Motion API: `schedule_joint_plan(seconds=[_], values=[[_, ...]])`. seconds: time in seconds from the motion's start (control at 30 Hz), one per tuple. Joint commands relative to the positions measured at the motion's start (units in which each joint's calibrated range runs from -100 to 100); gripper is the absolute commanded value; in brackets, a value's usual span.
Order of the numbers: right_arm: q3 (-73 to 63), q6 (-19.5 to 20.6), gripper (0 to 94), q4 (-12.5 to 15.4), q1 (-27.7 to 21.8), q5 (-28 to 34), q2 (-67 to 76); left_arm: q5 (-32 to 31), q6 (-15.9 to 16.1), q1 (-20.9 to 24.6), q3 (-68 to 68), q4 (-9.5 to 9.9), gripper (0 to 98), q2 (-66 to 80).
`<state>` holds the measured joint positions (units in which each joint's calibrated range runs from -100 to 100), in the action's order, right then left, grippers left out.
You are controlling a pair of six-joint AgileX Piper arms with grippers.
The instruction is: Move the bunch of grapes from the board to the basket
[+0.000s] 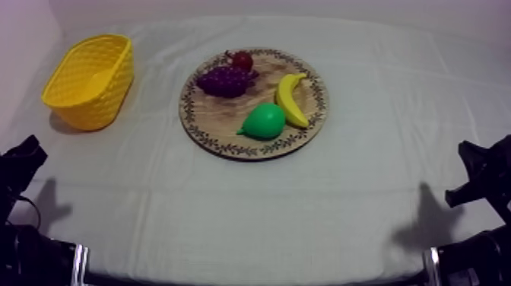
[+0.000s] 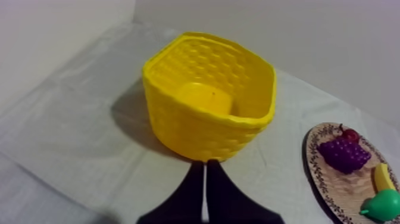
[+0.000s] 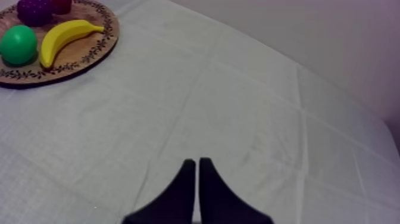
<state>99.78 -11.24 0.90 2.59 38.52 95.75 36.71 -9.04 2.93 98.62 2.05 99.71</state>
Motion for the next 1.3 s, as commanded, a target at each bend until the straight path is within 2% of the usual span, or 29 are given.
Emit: schedule_joint_plan(seconds=[0.0,0.43,0.67,0.83,0.97,1.1,1.27], values=[[0.0,0.0,0.3,0.0,0.0,0.0,0.0,0.0,0.0,0.0,0.0,0.03,0.1,0.0],[0.0,0.0,0.3,0.0,0.0,0.0,0.0,0.0,0.0,-0.1,0.0,0.03,0.1,0.0],[0.0,0.0,0.3,0.0,0.0,0.0,0.0,0.0,0.1,-4.4,-0.1,0.33,0.1,0.1],[0.0,0.0,0.3,0.0,0.0,0.0,0.0,2.8,3.6,-8.8,-1.4,0.22,0.1,0.3],[0.0,0.0,0.3,0.0,0.0,0.0,0.0,5.8,6.1,-11.0,-2.7,-0.82,0.1,-1.2],[0.0,0.0,0.3,0.0,0.0,0.0,0.0,6.0,9.1,-12.4,-4.2,-1.71,0.1,-8.0],[0.0,0.0,0.3,0.0,0.0,0.0,0.0,8.1,12.2,-14.4,-10.0,-1.70,0.1,-17.3]])
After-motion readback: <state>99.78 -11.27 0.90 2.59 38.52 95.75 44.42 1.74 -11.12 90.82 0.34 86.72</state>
